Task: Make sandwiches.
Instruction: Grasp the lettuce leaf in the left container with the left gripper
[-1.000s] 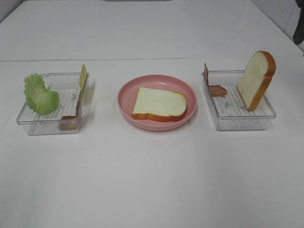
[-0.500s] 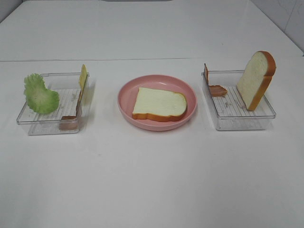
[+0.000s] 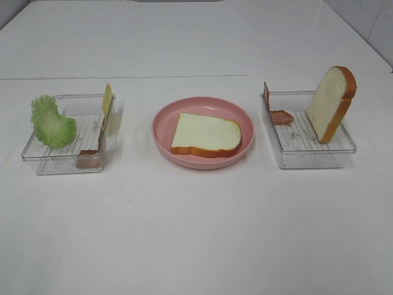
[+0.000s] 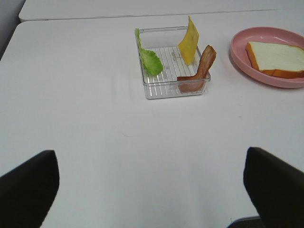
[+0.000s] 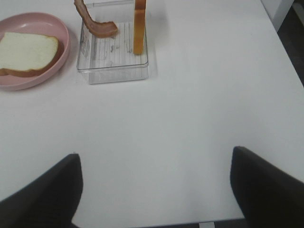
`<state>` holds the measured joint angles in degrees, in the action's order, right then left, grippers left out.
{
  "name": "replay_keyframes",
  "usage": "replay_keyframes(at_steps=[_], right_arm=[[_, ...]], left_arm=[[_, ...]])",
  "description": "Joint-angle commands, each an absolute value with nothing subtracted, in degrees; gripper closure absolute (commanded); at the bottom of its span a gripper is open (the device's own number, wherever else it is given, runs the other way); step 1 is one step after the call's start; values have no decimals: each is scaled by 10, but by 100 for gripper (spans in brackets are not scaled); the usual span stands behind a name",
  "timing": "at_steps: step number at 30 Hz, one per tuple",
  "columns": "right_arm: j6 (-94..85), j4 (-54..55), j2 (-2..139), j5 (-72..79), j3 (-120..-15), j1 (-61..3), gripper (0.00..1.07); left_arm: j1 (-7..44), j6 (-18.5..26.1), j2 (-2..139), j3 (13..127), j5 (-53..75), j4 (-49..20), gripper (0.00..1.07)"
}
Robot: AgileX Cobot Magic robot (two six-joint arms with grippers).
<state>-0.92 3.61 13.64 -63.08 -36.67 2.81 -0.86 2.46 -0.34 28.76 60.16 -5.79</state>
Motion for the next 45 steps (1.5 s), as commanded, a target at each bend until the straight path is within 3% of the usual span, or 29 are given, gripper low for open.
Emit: replay_keyframes(at_steps=[1, 7, 36, 45], right_arm=[[-23, 29, 70, -631, -350, 30, 31], [-41, 29, -19, -624, -314, 30, 31], [-34, 29, -16, -602, -287, 30, 31], [-34, 30, -16, -602, -287, 30, 31]], left_arm=[[-7, 20, -11, 286, 592, -63, 7], [-7, 20, -11, 286, 592, -63, 7], [-7, 20, -1, 286, 594, -60, 7], [-7, 14, 252, 421, 712, -31, 7]])
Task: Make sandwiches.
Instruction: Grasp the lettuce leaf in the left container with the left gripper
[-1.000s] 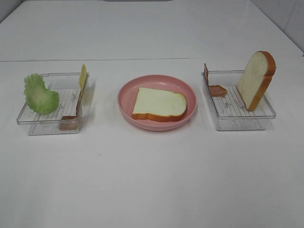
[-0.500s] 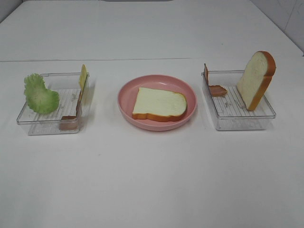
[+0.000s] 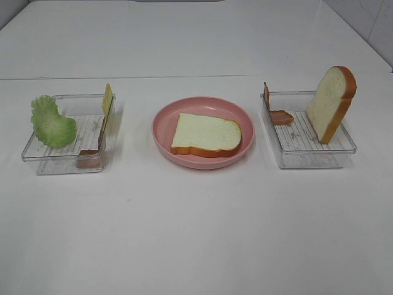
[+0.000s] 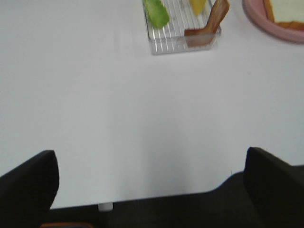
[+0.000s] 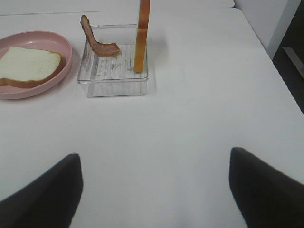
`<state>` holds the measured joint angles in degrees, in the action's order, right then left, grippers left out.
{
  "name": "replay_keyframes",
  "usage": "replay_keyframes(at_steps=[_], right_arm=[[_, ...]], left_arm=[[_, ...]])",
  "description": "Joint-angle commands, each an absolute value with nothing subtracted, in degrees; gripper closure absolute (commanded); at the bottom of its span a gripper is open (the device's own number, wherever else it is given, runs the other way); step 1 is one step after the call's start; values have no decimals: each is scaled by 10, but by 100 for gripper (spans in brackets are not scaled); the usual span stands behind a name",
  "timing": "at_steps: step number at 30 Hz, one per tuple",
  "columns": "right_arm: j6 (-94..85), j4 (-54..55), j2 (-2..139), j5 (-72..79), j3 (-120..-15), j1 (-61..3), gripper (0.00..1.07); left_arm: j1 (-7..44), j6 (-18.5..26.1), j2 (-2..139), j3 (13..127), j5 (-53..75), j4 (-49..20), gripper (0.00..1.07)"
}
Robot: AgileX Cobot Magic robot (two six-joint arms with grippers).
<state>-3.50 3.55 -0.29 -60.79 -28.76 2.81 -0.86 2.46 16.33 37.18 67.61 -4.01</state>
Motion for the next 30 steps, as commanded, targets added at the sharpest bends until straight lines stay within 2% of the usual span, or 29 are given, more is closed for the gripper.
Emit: replay_keyframes(at_steps=[1, 3, 5, 7, 8, 12, 13, 15, 16, 18, 19, 24, 26, 30], right_arm=[[-34, 30, -16, -602, -287, 30, 31], [-34, 30, -16, -602, -287, 30, 31], [-34, 30, -16, -602, -287, 30, 31], [-34, 30, -16, -602, -287, 30, 31], [-34, 30, -16, -602, -287, 30, 31], [-34, 30, -16, -602, -287, 30, 31], [-34, 30, -16, -602, -287, 30, 31], [-34, 30, -16, -602, -287, 30, 31], [-34, 30, -16, -602, -287, 30, 31], [-34, 30, -16, -602, -287, 30, 31], [-34, 30, -16, -602, -287, 30, 31], [-34, 30, -16, -602, -287, 30, 31], [-34, 30, -16, -602, -287, 30, 31], [-34, 30, -16, -602, -287, 30, 31]], left_arm=[[-7, 0, 338, 469, 731, -26, 7], [-7, -9, 373, 493, 730, -20, 7], [-7, -10, 503, 561, 730, -19, 7], [-7, -10, 537, 581, 730, -19, 7], [-7, -10, 623, 632, 730, -20, 7], [-7, -10, 735, 706, 730, -19, 7], [-7, -10, 811, 760, 731, -19, 7], [-7, -9, 839, 782, 731, -19, 7], [-7, -7, 908, 837, 731, -19, 7], [-7, -7, 934, 859, 731, -19, 7], [-7, -6, 989, 912, 731, -19, 7], [-6, -8, 1099, 995, 731, -20, 7], [-6, -8, 1178, 1063, 731, -22, 7], [-6, -8, 1228, 1103, 731, -22, 7]])
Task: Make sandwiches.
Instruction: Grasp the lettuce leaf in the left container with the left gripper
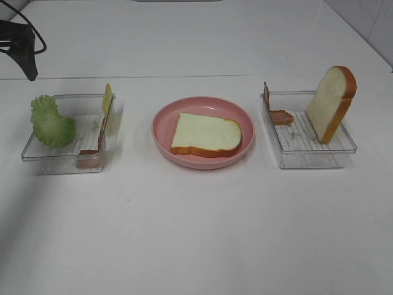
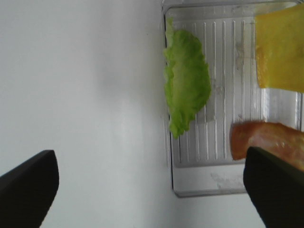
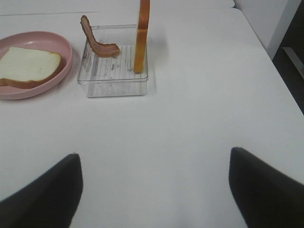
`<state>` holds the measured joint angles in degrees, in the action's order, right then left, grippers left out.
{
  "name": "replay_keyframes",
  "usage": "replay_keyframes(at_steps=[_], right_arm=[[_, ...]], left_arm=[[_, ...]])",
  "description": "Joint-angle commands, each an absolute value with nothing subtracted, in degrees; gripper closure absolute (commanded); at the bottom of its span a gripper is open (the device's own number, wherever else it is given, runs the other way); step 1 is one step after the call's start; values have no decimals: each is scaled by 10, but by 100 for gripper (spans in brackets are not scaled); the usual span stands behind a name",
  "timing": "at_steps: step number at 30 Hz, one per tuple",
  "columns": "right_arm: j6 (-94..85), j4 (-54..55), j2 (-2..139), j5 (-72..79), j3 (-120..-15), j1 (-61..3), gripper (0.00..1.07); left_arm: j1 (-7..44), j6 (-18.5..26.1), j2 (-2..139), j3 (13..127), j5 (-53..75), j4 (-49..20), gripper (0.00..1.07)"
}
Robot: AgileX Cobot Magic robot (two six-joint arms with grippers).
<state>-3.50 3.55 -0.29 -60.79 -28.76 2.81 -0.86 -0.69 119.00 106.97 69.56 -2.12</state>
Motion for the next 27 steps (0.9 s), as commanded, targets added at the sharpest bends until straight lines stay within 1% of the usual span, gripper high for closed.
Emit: replay_keyframes(at_steps=[1, 7, 16, 17, 18, 19, 20, 21, 23, 24, 25, 26, 27], right_arm=[[-34, 30, -16, -602, -287, 30, 31], [-34, 30, -16, -602, -287, 30, 31], [-34, 31, -16, -602, -287, 30, 31], [-34, 31, -16, -602, -287, 30, 31], [-34, 31, -16, -602, -287, 30, 31], [-34, 31, -16, -602, -287, 30, 31], [-34, 32, -16, -602, -287, 30, 31], [-34, 32, -16, -602, -287, 30, 31], [-34, 32, -16, -602, -287, 30, 31], [-34, 32, -16, -602, -287, 30, 31], [-34, 32, -16, -602, -287, 30, 31], [-34, 32, -16, -602, -287, 30, 31], [-34, 32, -16, -602, -287, 30, 31]], left_arm=[[-6, -7, 1242, 1114, 731, -22, 7], [2, -4, 1303, 1152, 731, -23, 9], [25, -3, 1344, 1156, 720, -22, 9], [27, -3, 1346, 1156, 719, -22, 10], [28, -3, 1348, 1156, 719, -22, 13], [28, -3, 1348, 1156, 719, -22, 13], [28, -3, 1348, 1156, 719, -22, 16], [28, -3, 1348, 1156, 719, -22, 16], [28, -3, 1348, 1156, 721, -15, 30], [28, -3, 1348, 1156, 724, -7, 42], [28, -3, 1348, 1156, 724, -7, 42], [28, -5, 1348, 1156, 726, -5, 47], [28, -6, 1348, 1156, 728, -3, 60]])
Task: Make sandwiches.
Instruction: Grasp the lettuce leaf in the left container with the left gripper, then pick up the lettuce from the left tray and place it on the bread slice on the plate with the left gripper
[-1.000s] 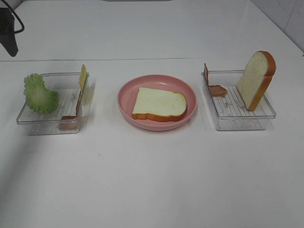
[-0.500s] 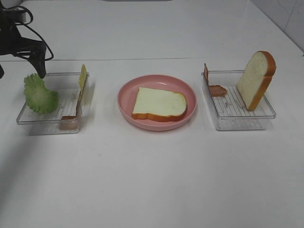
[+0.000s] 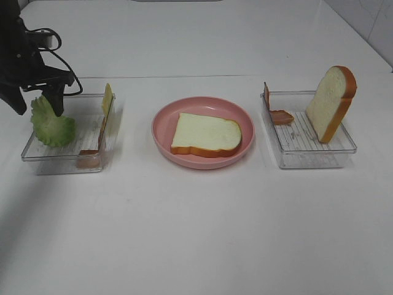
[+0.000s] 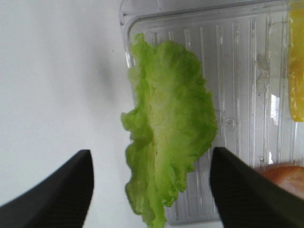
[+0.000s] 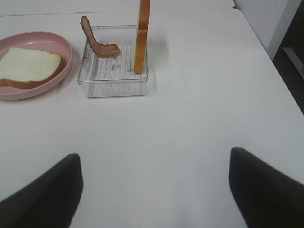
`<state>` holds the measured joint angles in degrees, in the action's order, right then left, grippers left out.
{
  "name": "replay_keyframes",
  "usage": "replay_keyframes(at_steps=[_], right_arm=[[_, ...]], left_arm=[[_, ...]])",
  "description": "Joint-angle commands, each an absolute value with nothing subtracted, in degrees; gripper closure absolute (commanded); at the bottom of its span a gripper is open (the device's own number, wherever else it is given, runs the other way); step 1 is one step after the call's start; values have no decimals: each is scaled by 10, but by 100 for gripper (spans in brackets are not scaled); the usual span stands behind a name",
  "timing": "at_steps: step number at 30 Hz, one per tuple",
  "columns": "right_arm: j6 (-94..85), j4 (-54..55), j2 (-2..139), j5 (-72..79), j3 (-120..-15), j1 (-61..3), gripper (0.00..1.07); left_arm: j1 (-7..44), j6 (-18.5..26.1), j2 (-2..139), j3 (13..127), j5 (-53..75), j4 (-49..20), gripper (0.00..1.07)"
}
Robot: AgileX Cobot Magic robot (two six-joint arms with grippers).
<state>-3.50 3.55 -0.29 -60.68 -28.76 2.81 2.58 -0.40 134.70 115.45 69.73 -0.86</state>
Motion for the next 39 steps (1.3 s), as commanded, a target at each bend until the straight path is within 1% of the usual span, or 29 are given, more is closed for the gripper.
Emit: replay_keyframes(at_steps=[1, 2, 3, 4, 5, 20, 21, 22, 23, 24, 25, 26, 33, 39], right_arm=[[-34, 32, -16, -602, -287, 30, 31], [-34, 32, -16, -602, -287, 30, 31], [-34, 32, -16, -602, -287, 30, 31], [-34, 32, -16, -602, -287, 30, 31], [-34, 32, -16, -602, -287, 30, 31], [-34, 32, -16, -602, -287, 30, 31], [-34, 32, -16, -602, -287, 30, 31], [-34, 32, -16, -602, -287, 30, 31], [-34, 32, -16, -602, -287, 30, 31], [-34, 32, -16, -602, -287, 30, 31], [-34, 32, -16, -602, -287, 30, 31], [-34, 32, -16, -602, -287, 30, 31], [-34, 32, -16, -602, -287, 30, 31], [-34, 32, -16, -602, -287, 30, 31]], left_arm=[[28, -6, 1348, 1156, 728, -3, 60], [28, -6, 1348, 1156, 730, 0, 65], [28, -6, 1348, 1156, 730, 0, 65], [28, -6, 1348, 1156, 731, 5, 73], [28, -6, 1348, 1156, 731, 5, 76], [28, -6, 1348, 1156, 722, 4, 76], [28, -6, 1348, 1156, 722, 0, 79], [28, -6, 1348, 1156, 722, 0, 79], [28, -6, 1348, 1156, 724, 0, 85], [28, -6, 1348, 1156, 725, 0, 100], [28, -6, 1348, 1156, 725, 0, 100], [28, -4, 1348, 1156, 725, 0, 107], [28, -4, 1342, 1158, 731, 0, 107], [28, -6, 1294, 1158, 731, -5, 107]])
